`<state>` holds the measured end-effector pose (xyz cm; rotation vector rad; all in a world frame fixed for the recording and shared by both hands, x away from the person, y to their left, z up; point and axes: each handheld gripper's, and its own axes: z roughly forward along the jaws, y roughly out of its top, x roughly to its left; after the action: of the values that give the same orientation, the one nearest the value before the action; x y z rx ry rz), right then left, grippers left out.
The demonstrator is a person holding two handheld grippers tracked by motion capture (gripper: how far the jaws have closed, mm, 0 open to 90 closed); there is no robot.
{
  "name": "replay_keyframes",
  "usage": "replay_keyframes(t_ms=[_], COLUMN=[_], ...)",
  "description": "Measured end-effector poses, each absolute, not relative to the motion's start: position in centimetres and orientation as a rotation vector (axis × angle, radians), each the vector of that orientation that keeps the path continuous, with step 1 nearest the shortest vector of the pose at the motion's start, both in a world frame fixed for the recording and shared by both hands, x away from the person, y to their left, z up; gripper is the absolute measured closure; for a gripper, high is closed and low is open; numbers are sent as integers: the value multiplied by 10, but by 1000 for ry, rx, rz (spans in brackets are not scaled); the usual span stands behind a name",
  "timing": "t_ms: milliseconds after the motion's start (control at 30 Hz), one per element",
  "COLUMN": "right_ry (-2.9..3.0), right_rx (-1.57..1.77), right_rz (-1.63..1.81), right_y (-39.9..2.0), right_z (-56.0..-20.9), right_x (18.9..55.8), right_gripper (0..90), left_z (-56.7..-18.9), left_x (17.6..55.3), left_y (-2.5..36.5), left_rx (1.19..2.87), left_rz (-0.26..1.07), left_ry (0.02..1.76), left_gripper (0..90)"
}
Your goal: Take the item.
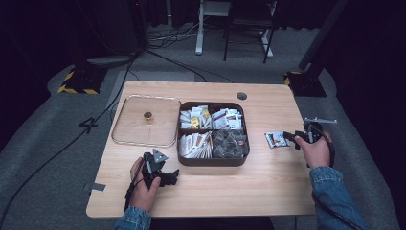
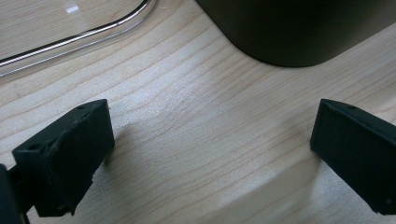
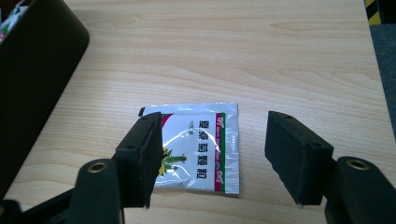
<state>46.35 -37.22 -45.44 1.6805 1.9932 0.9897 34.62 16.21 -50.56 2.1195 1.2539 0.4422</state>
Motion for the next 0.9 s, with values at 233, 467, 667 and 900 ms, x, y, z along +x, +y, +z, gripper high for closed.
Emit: replay_keyframes(t_ms=[233,467,667,900], right_ry=[2018,2079,2137,2186], right_rx=[1615,1520,1445,1383], right_rz=[1041,1126,1210,1231], right_y=[-366,-354,-343,-333], right_z=[-440,-421,-413,-413], right_x=[456,441,422,404], right_gripper=[379,379,380,380], left_z=[-506,-505,-506,-506], left_x=[346,344,340,337], left_y=[162,163,165,166], left_rx=[2122,2125,2128,2128], left_rz=[443,448,443,448], left_ry=[1253,1251,1242,1243], left_gripper=[0,2,2,2])
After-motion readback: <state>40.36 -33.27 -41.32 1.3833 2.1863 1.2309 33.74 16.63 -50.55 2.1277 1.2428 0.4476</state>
